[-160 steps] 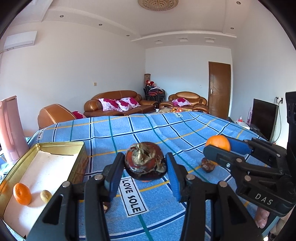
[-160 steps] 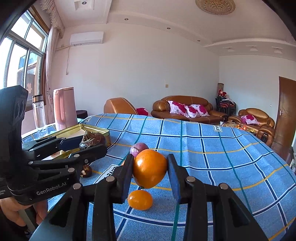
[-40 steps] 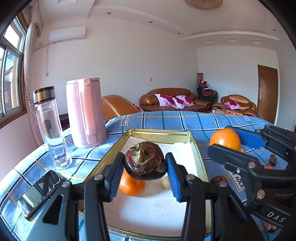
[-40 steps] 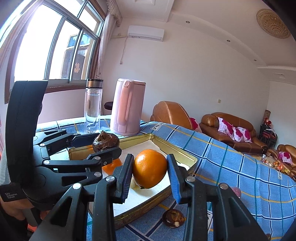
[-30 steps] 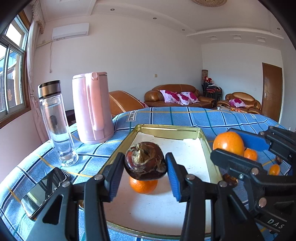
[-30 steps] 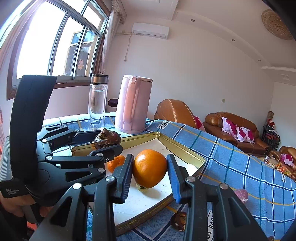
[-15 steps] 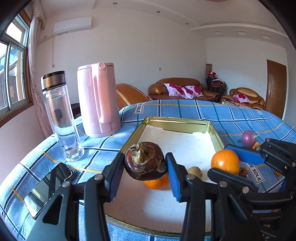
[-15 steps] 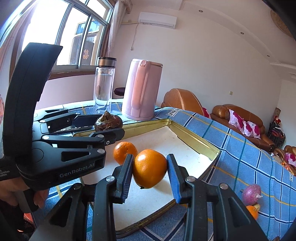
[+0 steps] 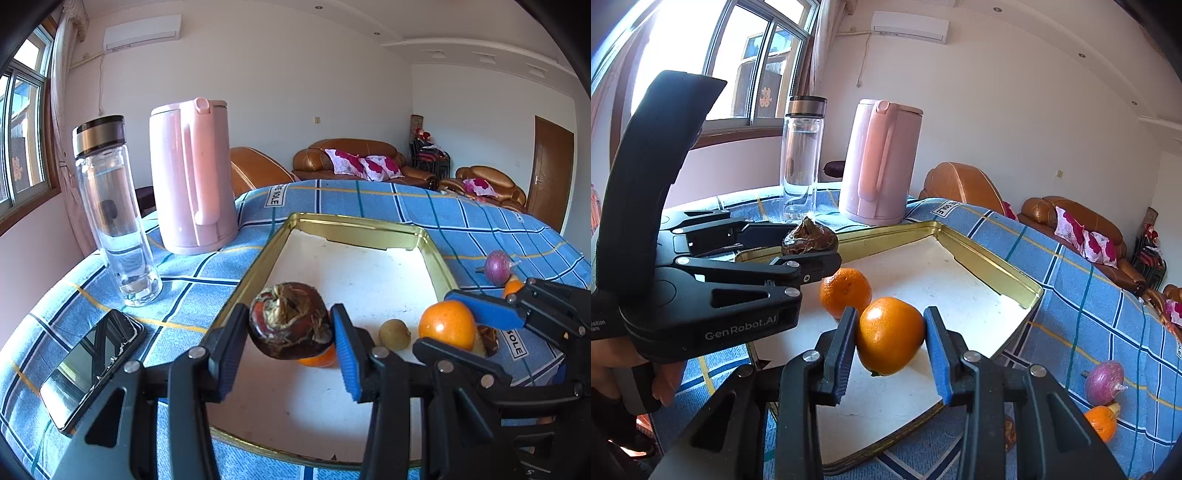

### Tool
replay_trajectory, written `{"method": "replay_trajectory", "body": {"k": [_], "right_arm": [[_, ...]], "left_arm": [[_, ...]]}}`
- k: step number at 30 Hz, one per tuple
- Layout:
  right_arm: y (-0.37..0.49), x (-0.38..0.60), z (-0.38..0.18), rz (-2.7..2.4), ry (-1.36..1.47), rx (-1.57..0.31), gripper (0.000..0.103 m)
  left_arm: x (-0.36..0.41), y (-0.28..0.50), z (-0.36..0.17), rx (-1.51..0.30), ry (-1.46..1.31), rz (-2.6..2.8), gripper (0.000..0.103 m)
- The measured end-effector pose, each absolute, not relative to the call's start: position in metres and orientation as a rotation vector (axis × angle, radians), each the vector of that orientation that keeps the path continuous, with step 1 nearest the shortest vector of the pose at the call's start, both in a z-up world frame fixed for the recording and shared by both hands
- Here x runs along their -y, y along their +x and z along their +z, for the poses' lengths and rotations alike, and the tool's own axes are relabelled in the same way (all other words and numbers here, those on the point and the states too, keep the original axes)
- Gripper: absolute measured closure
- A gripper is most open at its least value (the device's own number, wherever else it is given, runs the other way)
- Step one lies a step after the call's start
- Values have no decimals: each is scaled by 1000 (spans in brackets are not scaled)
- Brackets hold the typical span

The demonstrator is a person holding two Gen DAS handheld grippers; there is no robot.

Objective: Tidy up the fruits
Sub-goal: 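Open left tool to drop the mangosteen into the tray while right tool releases the orange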

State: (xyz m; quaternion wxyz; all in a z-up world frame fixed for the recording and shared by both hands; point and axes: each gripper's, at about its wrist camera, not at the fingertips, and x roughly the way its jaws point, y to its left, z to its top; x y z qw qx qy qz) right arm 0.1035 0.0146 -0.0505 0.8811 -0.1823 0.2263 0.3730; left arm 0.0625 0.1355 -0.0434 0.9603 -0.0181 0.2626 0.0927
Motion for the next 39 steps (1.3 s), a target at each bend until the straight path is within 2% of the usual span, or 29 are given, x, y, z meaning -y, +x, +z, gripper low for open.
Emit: {"method": "replay_trajectory", "body": {"k": [17, 33, 35, 36, 37, 39], "right_arm": [[116, -28, -64, 801, -418, -588, 64], [117, -27, -65, 818, -405, -610, 64], [117, -27, -64, 819, -405, -605, 59], [116, -28, -64, 818, -407, -603, 52], [116, -28, -64, 816, -410, -599, 43], [112, -26, -62, 813, -410, -573, 39]], "left_arm": [[-143, 77, -53, -627, -76, 148, 56], [-138, 81, -55, -645, -44, 150, 56], [-138, 81, -55, -645, -43, 155, 55], [-139, 81, -55, -643, -45, 156, 55], [-140, 80, -55, -641, -48, 157, 52], [-141, 78, -54, -631, -50, 165, 44]]}}
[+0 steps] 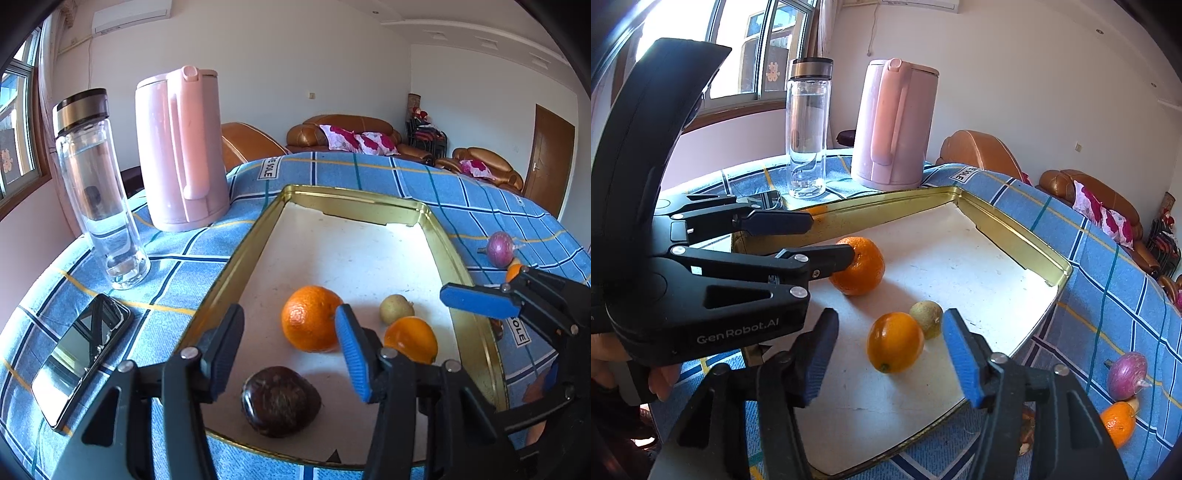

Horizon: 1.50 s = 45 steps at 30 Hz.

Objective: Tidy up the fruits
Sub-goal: 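Move left tool toward an orange on the cloth while right tool grasps a brown fruit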

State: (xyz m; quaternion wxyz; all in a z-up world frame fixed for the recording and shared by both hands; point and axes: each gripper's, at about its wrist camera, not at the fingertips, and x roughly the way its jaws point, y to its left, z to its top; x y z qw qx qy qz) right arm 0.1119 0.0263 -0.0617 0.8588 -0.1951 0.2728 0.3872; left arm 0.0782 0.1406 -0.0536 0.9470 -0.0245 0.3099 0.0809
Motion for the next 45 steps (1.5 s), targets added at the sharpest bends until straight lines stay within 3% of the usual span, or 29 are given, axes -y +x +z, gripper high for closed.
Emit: {"method": "replay_trajectory", "body": {"k": [10, 26, 31, 45], "right_arm": [[115, 33, -47, 687, -306, -473, 39], [153, 57, -80, 650, -306, -792, 42], [159, 54, -91, 636, -323, -863, 57], [123, 147, -44, 371, -217, -580, 61]], "left_arm": [[-151, 61, -44, -527, -135, 206, 9], [-133, 56, -41, -496, -126, 184, 4], [-128, 57, -40, -498, -124, 177, 3], [-32, 72, -20, -463, -23, -5, 3]]}}
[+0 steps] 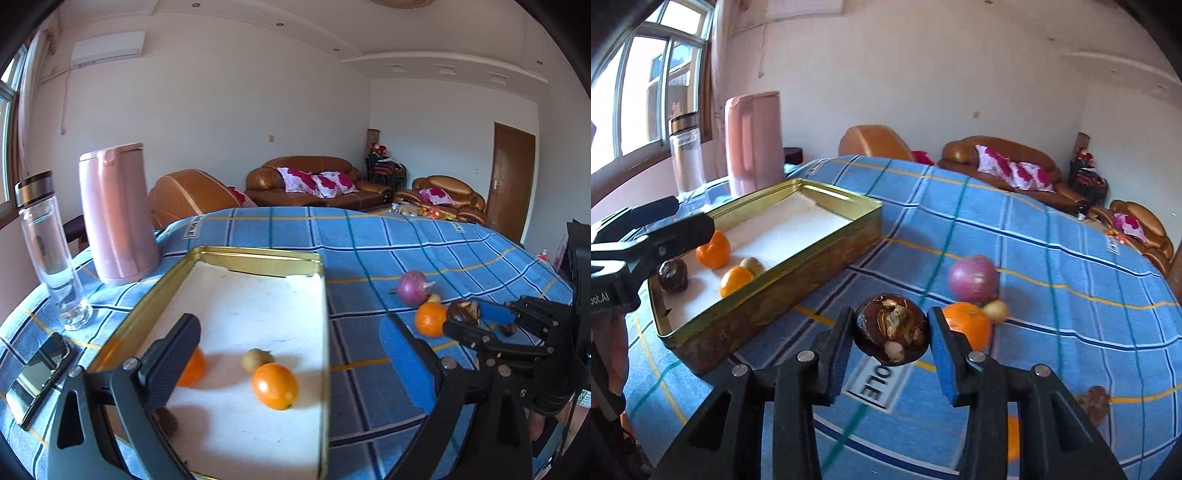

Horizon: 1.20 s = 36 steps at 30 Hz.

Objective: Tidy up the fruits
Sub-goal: 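Move left tool toward an orange on the cloth while right tool grasps a brown fruit, then lower left tool around the orange while right tool lifts the brown fruit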

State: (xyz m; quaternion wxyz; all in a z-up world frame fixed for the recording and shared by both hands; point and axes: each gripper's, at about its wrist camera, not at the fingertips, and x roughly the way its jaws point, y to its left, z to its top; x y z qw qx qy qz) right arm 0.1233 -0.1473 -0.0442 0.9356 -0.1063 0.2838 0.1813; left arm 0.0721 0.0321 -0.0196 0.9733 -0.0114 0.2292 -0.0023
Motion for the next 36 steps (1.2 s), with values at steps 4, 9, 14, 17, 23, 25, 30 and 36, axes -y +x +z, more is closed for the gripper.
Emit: {"method": "replay_trajectory", "body": {"k": [4, 9, 14, 17, 23, 25, 30, 36], "right_arm": [[126, 196, -38, 251, -168, -556, 61], [128, 238, -38, 142, -130, -544, 61], [131, 260, -43, 97, -102, -554, 61], [130, 269, -43, 80, -87, -553, 61], [129, 278, -44, 83, -65, -552, 61], [129, 276, -44, 83, -73, -552, 61], [130, 277, -45, 85, -63, -559, 61], [132, 274, -46, 84, -79, -569, 61]], "left_arm": [[11, 86, -23, -495, -1, -105, 3], [59, 100, -32, -529, 42, -182, 3], [98, 112, -43, -577, 55, -262, 4], [115, 119, -52, -627, 63, -300, 7], [137, 122, -58, -672, 77, -358, 14], [142, 123, -61, -699, 93, -374, 17], [149, 129, -71, -774, 100, -416, 25], [149, 138, -81, -859, 73, -475, 61]]}}
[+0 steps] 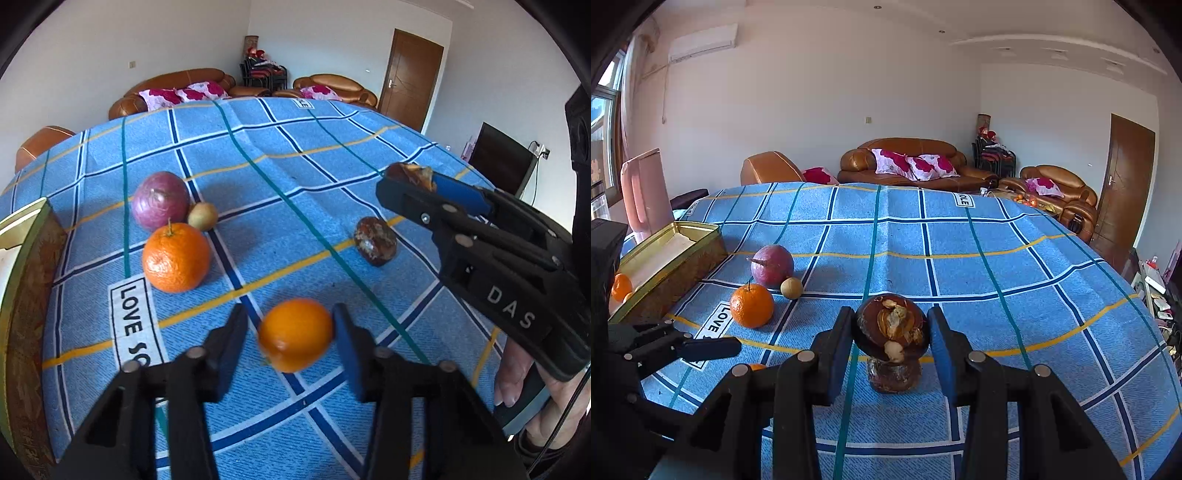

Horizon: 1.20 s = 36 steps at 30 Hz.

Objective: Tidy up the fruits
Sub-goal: 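Lower left tool around the orange while right tool lifts the brown fruit, then close left tool on the orange and lift it while right tool holds its fruit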

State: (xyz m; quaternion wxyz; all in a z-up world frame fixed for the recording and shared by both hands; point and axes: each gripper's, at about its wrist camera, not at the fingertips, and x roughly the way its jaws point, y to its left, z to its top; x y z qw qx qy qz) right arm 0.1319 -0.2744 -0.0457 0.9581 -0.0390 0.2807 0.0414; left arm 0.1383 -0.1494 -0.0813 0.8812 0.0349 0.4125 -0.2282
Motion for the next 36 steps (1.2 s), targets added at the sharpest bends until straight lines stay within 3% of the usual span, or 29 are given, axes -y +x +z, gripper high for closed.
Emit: {"method": "replay_trajectory", "body": {"k": [10, 36], "right_arm": [[130, 272, -45, 116, -84, -557, 61], [109, 266, -34, 188, -106, -439, 61]], "left_arm": [[121, 134, -72, -803, -49, -456, 62], [93, 102, -41, -517, -33, -313, 62]]}}
